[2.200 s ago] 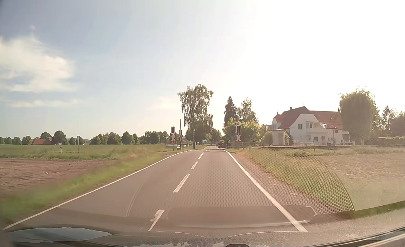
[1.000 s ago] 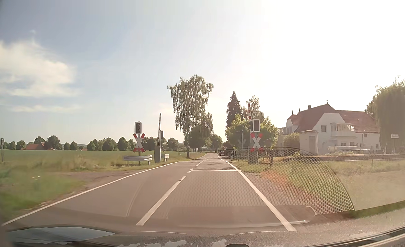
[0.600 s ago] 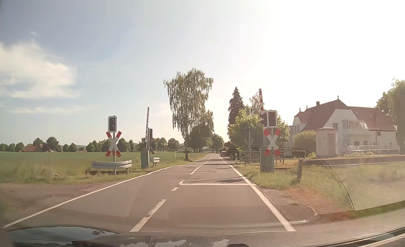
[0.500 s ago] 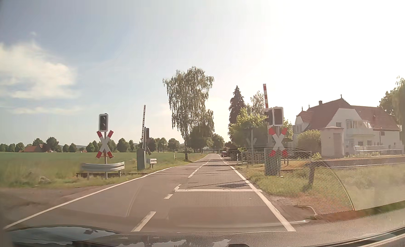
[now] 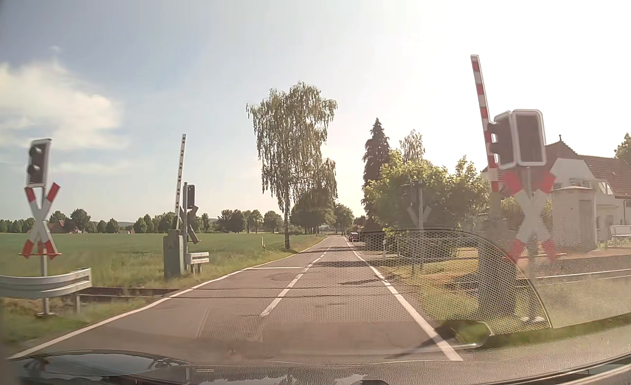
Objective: Follow the waypoints while adhering to traffic rules and regulations
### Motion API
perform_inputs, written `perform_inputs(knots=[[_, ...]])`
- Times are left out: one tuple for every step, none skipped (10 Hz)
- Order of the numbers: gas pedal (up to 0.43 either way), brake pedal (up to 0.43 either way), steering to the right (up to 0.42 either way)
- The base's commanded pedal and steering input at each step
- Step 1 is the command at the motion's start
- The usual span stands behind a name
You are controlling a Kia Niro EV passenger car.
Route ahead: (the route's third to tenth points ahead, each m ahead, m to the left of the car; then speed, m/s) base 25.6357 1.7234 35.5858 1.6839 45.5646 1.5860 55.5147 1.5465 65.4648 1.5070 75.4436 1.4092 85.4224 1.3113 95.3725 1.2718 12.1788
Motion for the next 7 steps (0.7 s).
perform_inputs(knots=[[0.138,0.0,-0.005],[0.138,0.0,-0.005],[0.138,0.0,-0.004],[0.138,0.0,-0.003],[0.138,0.0,-0.002],[0.138,0.0,-0.002],[0.15,0.0,-0.001]])
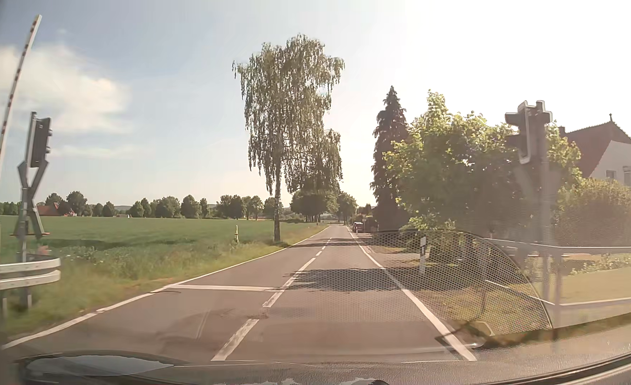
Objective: Follow the waypoints while adhering to traffic rules and regulations
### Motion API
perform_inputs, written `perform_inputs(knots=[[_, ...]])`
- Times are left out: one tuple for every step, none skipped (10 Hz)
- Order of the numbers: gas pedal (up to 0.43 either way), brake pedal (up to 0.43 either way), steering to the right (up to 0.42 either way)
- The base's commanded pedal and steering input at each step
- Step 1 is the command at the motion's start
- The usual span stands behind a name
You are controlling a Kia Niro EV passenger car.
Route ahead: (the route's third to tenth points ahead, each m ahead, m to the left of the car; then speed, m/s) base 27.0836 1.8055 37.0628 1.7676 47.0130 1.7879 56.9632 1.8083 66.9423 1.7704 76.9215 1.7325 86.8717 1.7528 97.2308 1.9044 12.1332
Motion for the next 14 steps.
perform_inputs(knots=[[0.15,0.0,0.0],[0.15,0.0,0.0],[0.157,0.0,0.001],[0.157,0.0,0.002],[0.157,0.0,0.001],[0.169,0.0,0.001],[0.169,0.0,0.002],[0.169,0.0,0.002],[0.169,0.0,0.002],[0.177,0.0,0.002],[0.177,0.0,0.002],[0.177,0.0,0.002],[0.189,0.0,0.002],[0.197,0.0,0.002]])
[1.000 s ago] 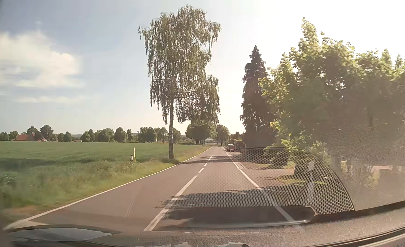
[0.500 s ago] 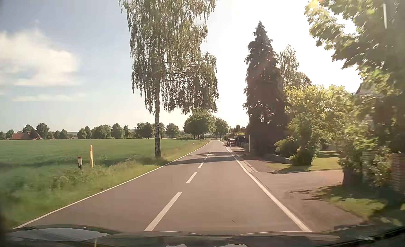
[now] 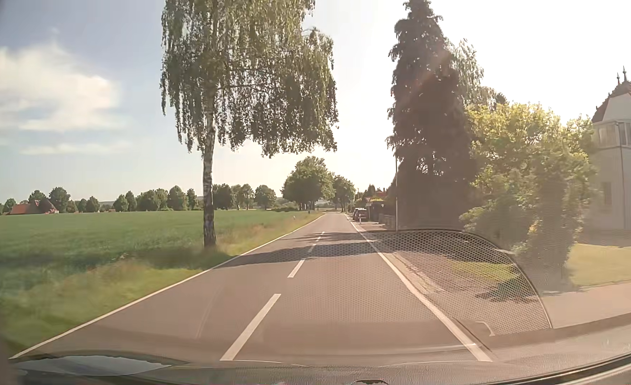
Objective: Follow the waypoints while adhering to traffic rules and regulations
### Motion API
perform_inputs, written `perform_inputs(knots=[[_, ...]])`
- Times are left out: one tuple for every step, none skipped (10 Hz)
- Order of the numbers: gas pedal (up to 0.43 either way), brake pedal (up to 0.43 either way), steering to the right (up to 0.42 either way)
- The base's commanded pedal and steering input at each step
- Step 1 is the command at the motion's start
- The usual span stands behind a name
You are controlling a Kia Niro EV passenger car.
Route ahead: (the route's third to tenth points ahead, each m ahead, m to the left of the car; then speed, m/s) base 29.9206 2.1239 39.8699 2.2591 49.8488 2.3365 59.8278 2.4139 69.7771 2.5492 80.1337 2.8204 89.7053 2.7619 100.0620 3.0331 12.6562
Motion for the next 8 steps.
perform_inputs(knots=[[0.209,0.0,0.002],[0.209,0.0,0.001],[0.209,0.0,0.0],[0.209,0.0,0.0],[0.209,0.0,0.0],[0.209,0.0,0.0],[0.22,0.0,-0.001],[0.22,0.0,-0.001]])
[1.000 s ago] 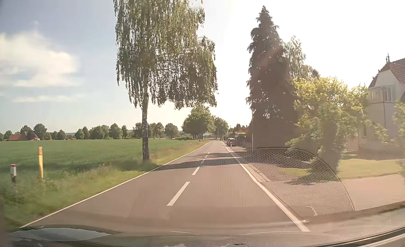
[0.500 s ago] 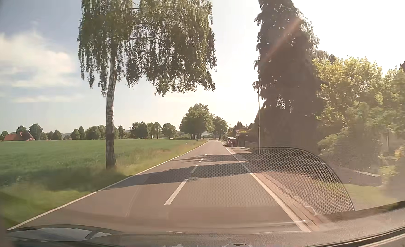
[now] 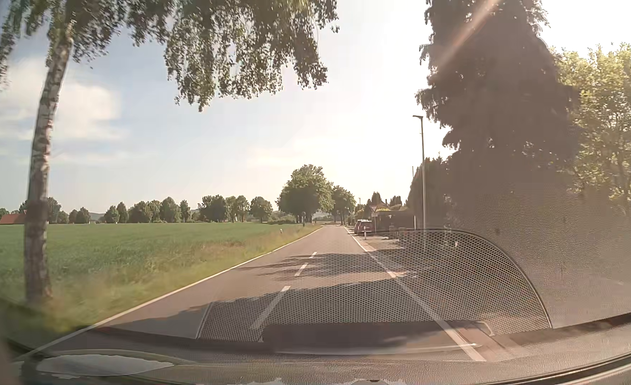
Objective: Follow the waypoints while adhering to traffic rules and regulations
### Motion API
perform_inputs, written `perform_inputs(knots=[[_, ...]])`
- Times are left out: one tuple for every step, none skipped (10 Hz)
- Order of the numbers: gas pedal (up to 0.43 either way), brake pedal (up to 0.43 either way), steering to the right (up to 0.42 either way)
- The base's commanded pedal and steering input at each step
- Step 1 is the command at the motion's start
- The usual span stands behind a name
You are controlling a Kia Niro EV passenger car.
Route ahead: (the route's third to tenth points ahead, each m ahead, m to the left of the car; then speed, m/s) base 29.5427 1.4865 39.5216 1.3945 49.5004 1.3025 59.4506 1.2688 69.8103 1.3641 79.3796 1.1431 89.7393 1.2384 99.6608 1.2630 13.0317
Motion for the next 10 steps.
perform_inputs(knots=[[0.22,0.0,-0.001],[0.22,0.0,-0.001],[0.22,0.0,-0.002],[0.22,0.0,-0.002],[0.22,0.0,-0.002],[0.22,0.0,-0.003],[0.22,0.0,-0.003],[0.22,0.0,-0.003],[0.22,0.0,-0.002],[0.22,0.0,-0.002]])
